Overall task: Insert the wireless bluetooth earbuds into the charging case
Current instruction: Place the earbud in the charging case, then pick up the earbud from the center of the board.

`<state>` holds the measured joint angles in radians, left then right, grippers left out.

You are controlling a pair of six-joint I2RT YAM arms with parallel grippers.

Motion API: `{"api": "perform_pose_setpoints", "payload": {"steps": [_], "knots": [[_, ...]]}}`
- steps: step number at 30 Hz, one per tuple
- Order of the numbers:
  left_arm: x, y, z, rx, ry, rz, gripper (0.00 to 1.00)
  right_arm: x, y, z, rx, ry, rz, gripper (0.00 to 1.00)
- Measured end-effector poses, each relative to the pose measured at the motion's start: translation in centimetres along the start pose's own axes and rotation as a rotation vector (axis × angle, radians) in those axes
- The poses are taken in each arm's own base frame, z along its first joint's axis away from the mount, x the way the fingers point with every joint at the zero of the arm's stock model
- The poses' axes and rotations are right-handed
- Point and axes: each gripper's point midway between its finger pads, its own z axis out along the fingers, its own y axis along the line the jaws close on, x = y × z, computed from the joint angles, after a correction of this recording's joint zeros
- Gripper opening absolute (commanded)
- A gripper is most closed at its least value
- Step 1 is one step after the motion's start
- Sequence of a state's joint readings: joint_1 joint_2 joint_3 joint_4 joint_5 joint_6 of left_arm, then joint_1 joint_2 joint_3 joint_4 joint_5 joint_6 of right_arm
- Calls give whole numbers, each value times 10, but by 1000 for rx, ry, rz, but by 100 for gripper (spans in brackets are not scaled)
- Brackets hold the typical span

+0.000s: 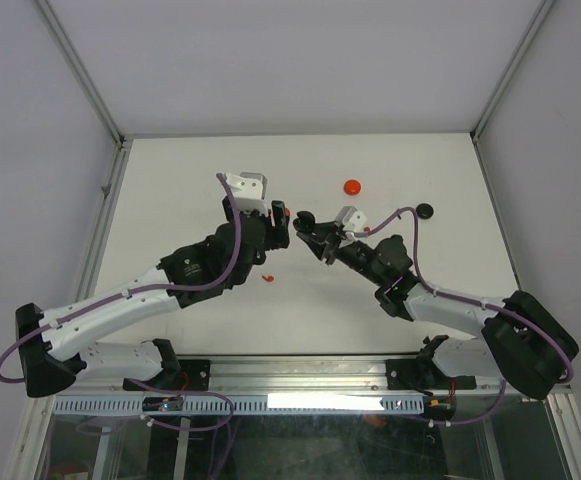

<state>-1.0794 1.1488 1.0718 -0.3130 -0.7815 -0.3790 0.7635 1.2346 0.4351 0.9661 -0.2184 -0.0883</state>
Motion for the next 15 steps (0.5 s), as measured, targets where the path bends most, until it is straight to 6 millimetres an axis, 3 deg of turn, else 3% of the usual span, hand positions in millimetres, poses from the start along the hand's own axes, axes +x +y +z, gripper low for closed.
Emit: {"api": "perform_pose_setpoints", "payload": {"steps": [3, 7, 10, 15], "knots": [[6, 18, 5, -40, 42, -16, 64, 6, 0, -6, 5, 17, 4, 0], [21, 65, 22, -148, 111, -58, 64, 8, 2, -17, 13, 24, 5, 0], [40, 96, 30, -207, 175, -83, 64, 12, 1, -25, 24, 32, 7, 0], [72, 131, 42, -271, 296, -109, 65, 24, 2, -34, 33, 59, 13, 0]]}}
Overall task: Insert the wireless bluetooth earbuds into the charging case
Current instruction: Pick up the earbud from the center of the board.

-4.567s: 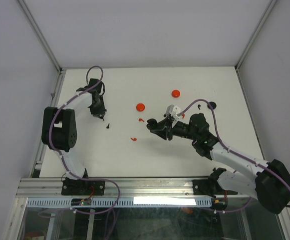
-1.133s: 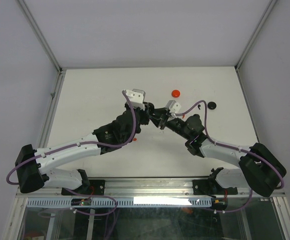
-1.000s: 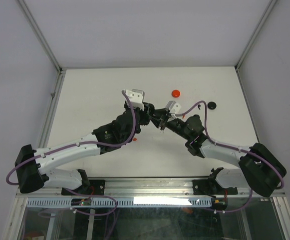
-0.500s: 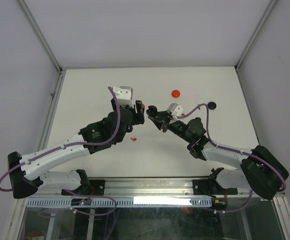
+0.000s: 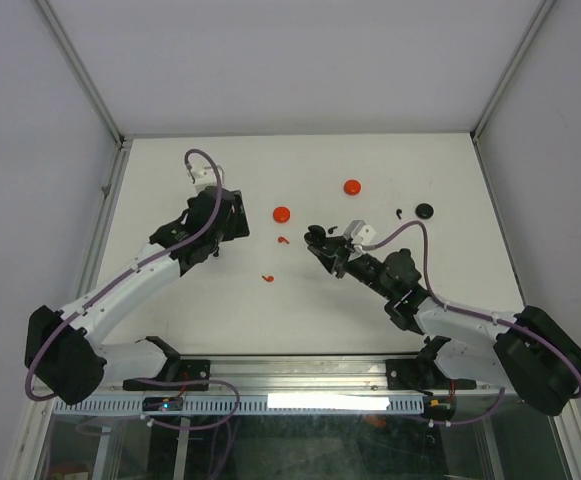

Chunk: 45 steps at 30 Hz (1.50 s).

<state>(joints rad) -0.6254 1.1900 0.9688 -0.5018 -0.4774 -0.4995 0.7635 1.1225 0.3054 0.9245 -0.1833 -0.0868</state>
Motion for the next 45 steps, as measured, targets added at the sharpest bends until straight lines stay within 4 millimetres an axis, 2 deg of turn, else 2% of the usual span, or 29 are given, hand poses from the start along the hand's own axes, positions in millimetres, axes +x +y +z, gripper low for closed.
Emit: {"api": "perform_pose_setpoints", "payload": {"steps": [5, 11, 15, 22, 31, 35, 45], "knots": [[22, 29, 37, -72, 126, -22, 67, 17, 1, -9, 7, 33, 9, 0], [57, 59, 74, -134, 291, -44, 67, 21, 0, -15, 23, 23, 14, 0], [73, 65, 91, -135, 374, -40, 67, 25, -1, -17, 32, 18, 18, 0], [88, 72, 112, -126, 465, -29, 67, 25, -3, -16, 44, 7, 19, 0], [103, 74, 121, -126, 537, -3, 64, 25, -4, -17, 49, 2, 20, 0], [106, 69, 118, -91, 561, 4, 59, 26, -3, -17, 49, 5, 27, 0], [114, 58, 111, -30, 602, 44, 56, 29, -3, -17, 49, 13, 36, 0]]}}
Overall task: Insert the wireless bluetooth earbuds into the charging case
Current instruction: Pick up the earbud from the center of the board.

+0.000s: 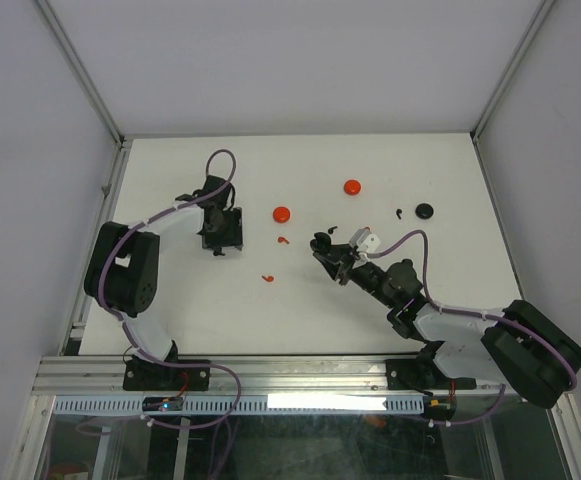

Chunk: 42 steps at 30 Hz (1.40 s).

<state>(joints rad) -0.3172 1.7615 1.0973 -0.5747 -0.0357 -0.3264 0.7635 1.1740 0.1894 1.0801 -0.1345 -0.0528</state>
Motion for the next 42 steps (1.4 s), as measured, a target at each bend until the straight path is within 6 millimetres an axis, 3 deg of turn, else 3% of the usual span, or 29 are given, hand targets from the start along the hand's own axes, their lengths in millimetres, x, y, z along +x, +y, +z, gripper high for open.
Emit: {"api": "perform_pose_setpoints", "payload": {"steps": [7, 13, 20, 25, 42], "knots": [[16, -17, -4, 24, 42, 77, 56, 0, 0, 0, 0, 0, 2, 0], [24, -18, -10, 16, 65, 92, 57, 0, 0, 0, -1, 0, 2, 0], [3, -9, -34, -46, -28, 71, 57, 0, 0, 0, -1, 0, 2, 0], [-4, 1, -39, -115, -47, 50, 56, 0, 1, 0, -2, 0, 3, 0], [7, 24, -12, -241, 44, 42, 48, 0, 2, 0, -10, 0, 6, 0]]}}
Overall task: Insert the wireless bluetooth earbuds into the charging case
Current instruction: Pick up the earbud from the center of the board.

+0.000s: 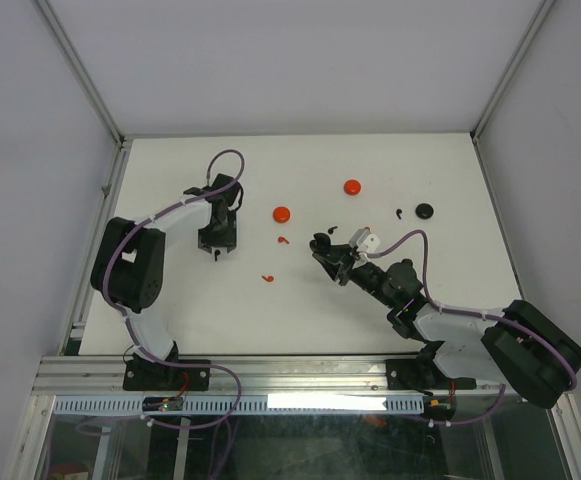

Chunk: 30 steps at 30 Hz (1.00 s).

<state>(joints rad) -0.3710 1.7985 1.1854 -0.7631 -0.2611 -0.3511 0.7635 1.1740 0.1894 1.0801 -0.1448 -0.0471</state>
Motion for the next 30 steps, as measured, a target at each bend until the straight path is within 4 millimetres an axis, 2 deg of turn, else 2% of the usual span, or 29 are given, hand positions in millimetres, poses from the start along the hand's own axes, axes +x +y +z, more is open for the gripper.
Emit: {"api": "perform_pose_setpoints", "payload": {"steps": [15, 24, 30], "knots": [[0, 2, 4, -7, 11, -3, 35, 0, 0, 0, -2, 0, 2, 0], [1, 3, 8, -9, 20, -7, 34, 0, 0, 0, -2, 0, 2, 0], [1, 3, 8, -7, 20, -10, 28, 0, 1, 0, -5, 0, 4, 0]]}}
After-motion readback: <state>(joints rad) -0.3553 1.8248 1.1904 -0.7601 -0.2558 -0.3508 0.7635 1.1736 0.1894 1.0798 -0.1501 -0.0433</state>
